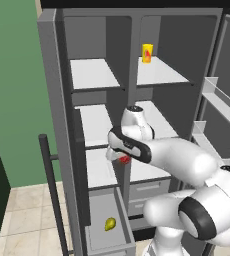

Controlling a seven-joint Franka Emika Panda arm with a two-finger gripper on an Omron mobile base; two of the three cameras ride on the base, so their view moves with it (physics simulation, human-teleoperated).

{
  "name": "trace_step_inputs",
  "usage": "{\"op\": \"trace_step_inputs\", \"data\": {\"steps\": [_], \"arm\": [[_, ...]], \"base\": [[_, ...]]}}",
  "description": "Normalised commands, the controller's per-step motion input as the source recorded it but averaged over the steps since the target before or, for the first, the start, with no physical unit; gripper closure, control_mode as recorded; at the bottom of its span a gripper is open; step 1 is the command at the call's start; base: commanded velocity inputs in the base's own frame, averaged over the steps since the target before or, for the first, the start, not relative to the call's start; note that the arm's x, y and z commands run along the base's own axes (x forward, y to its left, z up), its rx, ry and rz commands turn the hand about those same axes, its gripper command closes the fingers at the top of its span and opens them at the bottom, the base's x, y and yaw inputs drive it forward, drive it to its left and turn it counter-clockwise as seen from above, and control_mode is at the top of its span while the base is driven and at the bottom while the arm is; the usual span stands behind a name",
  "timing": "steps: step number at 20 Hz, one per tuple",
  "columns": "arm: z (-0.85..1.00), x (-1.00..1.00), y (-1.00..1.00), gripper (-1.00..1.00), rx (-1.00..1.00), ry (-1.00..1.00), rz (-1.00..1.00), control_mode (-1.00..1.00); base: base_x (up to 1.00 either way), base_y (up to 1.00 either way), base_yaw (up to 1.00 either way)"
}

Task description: Take the mango and pear from the fridge shelf and place them in the freezer drawer to begin freezing them.

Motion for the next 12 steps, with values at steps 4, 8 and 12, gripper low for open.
{"op": "trace_step_inputs", "data": {"steps": [4, 8, 12], "arm": [[-0.83, 0.03, 0.12, 1.00, -0.07, 0.10, 0.05, -1.00], [-0.89, 0.00, -0.08, 1.00, 0.00, 0.00, 0.10, -1.00], [-0.74, -0.04, -0.13, 1.00, 0.00, -0.03, 0.13, -1.00]], "base": [[0.00, 0.00, 0.00], [0.00, 0.00, 0.00], [0.00, 0.00, 0.00]]}}
